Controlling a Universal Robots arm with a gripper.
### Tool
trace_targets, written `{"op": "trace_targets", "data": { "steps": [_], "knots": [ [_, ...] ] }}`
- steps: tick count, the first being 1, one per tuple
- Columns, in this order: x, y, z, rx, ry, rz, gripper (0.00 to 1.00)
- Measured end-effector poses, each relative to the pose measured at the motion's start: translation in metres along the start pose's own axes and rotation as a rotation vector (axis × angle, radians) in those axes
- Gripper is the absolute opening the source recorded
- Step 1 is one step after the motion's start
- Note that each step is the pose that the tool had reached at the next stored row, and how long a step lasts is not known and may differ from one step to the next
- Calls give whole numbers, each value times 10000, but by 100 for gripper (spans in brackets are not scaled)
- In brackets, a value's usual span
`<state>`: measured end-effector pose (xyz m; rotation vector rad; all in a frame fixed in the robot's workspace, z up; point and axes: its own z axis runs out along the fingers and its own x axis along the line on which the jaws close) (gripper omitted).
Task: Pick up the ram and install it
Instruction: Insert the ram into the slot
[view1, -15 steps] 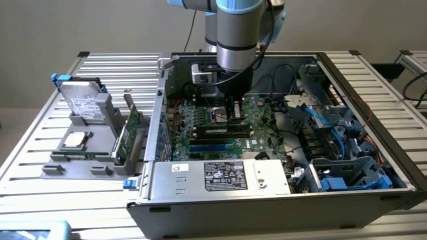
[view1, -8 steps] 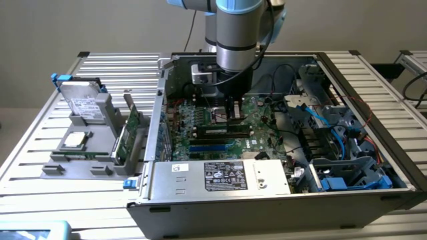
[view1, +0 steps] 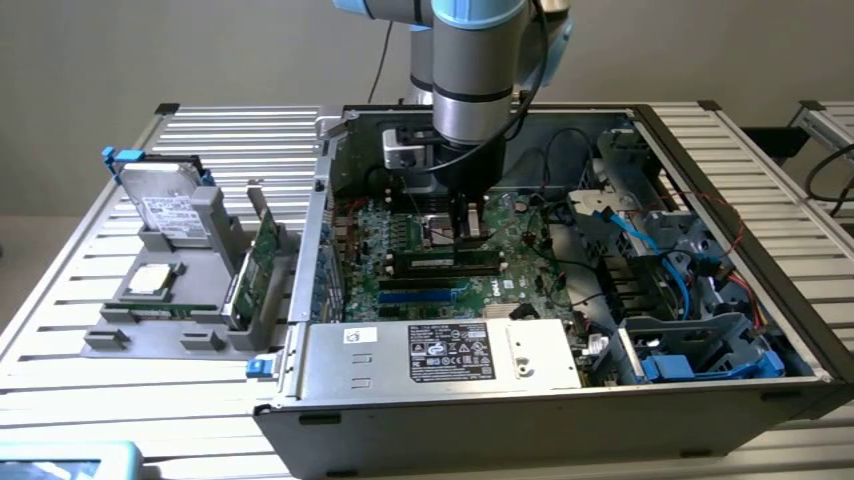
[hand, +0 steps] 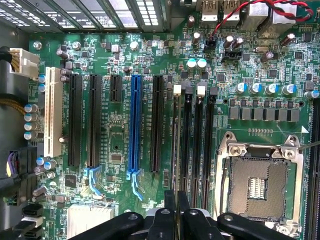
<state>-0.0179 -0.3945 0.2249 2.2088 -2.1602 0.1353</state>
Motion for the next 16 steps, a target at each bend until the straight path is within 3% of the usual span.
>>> {"op": "trace_targets", "data": {
  "steps": [9, 16],
  "knots": [
    [0, 0, 1, 31, -1, 4, 13],
    [0, 0, 1, 102, 2, 10, 13]
  ]
}}
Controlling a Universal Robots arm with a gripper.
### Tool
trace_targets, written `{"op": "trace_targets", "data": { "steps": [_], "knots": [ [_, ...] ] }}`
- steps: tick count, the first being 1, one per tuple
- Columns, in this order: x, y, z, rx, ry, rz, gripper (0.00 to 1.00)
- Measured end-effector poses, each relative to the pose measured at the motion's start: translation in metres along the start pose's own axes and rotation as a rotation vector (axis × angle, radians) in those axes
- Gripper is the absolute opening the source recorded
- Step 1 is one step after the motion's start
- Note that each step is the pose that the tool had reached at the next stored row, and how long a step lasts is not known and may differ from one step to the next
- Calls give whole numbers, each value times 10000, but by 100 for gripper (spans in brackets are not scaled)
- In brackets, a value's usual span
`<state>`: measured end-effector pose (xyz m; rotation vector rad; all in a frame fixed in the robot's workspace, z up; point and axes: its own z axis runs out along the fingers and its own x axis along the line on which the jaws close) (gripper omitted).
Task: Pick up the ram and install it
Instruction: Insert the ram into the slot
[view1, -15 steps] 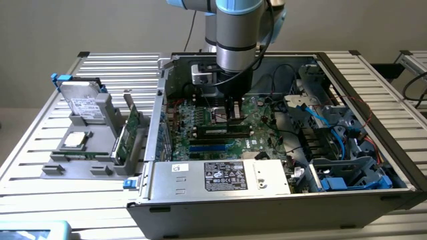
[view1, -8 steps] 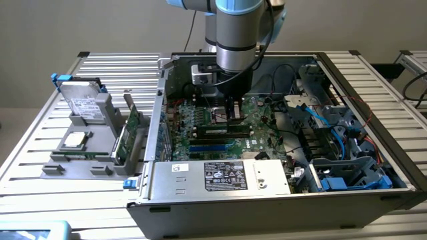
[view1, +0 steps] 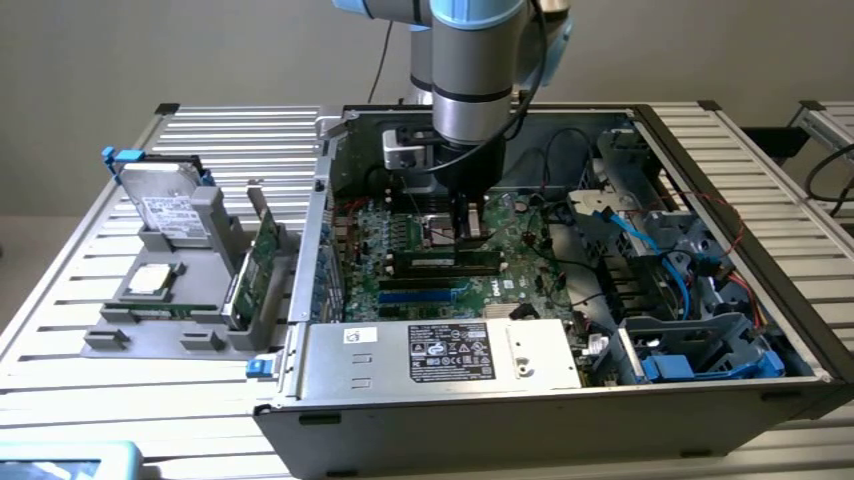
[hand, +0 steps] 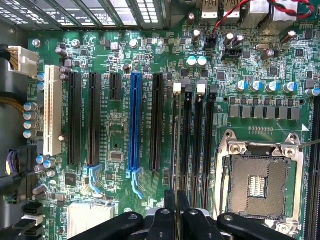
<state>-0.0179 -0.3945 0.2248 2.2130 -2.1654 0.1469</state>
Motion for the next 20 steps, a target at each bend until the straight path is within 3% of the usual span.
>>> {"op": "trace_targets", "data": {
  "steps": [13, 14, 15, 20],
  "knots": [
    [0, 13, 0, 35, 1, 3, 15],
    [-1, 13, -1, 38, 0, 3, 22],
    [0, 14, -3, 40, 2, 3, 22],
    [9, 11, -92, 51, 2, 5, 22]
  ]
}}
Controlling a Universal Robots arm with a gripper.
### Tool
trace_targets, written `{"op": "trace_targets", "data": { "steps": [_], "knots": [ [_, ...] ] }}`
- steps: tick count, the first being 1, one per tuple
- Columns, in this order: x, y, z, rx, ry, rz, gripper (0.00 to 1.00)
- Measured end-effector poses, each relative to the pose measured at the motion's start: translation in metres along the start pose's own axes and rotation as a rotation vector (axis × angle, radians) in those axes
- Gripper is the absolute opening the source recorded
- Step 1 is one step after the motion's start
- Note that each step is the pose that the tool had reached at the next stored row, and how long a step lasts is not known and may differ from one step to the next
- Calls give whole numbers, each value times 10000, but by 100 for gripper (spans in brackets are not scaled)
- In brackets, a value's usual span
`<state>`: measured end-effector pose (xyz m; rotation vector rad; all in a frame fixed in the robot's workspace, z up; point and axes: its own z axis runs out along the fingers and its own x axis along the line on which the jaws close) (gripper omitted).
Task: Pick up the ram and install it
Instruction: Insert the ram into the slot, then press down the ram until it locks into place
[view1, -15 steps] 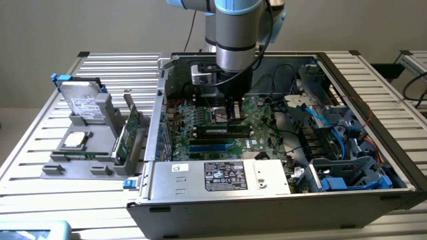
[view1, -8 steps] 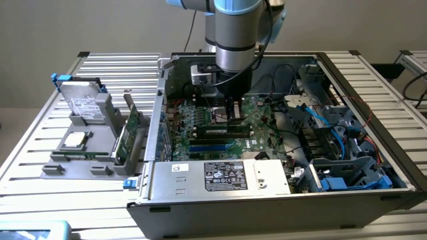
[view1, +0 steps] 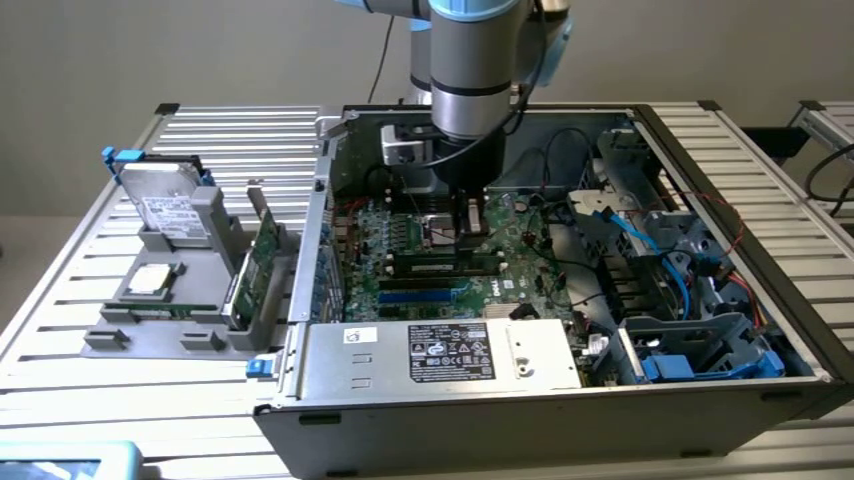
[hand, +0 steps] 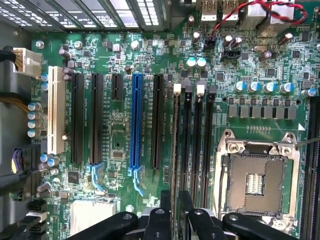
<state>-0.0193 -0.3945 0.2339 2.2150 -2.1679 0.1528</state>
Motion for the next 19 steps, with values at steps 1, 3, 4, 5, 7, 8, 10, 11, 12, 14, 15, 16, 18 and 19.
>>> {"op": "trace_targets", "data": {
  "steps": [1, 3, 4, 5, 7, 8, 10, 11, 12, 14, 15, 16, 18, 19],
  "knots": [
    [2, -3, -25, 1, -1, 1, 22],
    [7, -17, -68, 1, 2, 0, 22],
    [8, -25, -81, 0, 2, 0, 22],
    [10, -37, -95, 1, 0, 0, 22],
    [14, -72, -119, -7, 1, -1, 22],
    [16, -91, -122, -14, 0, -2, 22],
    [16, -98, -121, -21, -3, -2, 22],
    [17, -98, -121, -21, -2, -2, 22],
    [17, -98, -122, -21, -2, -2, 22],
    [17, -98, -122, -22, 0, -2, 22],
    [17, -98, -122, -22, 0, -2, 22],
    [17, -98, -122, -22, 0, -2, 22],
    [17, -98, -122, -22, 0, -2, 22],
    [17, -98, -122, -22, 0, -2, 22]
  ]
}}
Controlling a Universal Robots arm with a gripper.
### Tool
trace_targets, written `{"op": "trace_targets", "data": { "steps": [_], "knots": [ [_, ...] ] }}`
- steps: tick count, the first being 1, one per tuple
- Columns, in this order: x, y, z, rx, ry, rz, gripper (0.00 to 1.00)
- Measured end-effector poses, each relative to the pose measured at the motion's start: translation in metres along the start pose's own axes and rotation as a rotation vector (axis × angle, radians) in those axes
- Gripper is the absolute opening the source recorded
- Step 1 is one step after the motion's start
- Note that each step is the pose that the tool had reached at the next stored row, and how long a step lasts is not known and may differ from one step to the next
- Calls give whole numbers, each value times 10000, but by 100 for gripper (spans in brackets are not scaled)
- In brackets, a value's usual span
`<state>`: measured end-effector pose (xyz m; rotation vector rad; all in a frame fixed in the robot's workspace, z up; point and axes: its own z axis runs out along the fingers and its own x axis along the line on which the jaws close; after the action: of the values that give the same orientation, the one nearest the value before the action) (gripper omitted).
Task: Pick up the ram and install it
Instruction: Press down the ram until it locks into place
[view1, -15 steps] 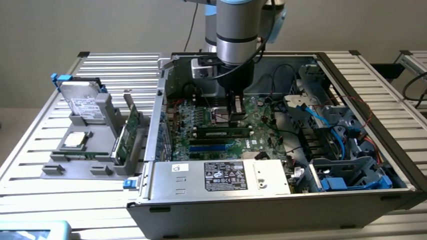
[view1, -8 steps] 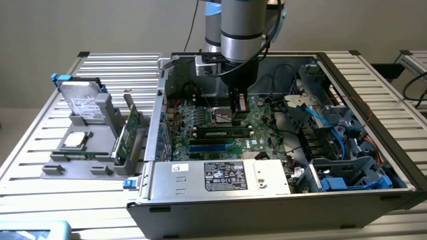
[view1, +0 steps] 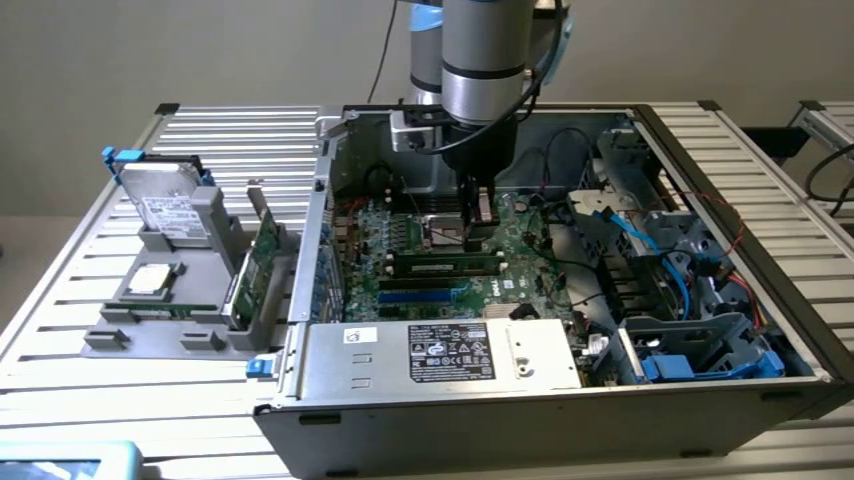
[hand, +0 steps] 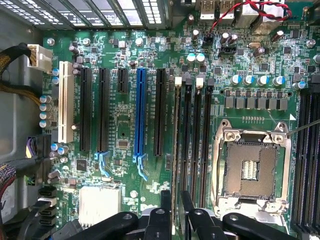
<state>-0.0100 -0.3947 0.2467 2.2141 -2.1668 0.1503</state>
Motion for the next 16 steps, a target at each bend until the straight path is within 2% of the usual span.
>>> {"op": "trace_targets", "data": {
  "steps": [4, 7, 10, 14, 16],
  "knots": [
    [0, 0, 0, 0, 0, 0, 22],
    [0, 0, 0, 0, 0, 0, 11],
    [1, -6, 0, -3, 3, 2, 11],
    [1, -72, 9, -3, 1, 4, 11],
    [1, -75, 10, -4, 2, 5, 11]
  ]
}}
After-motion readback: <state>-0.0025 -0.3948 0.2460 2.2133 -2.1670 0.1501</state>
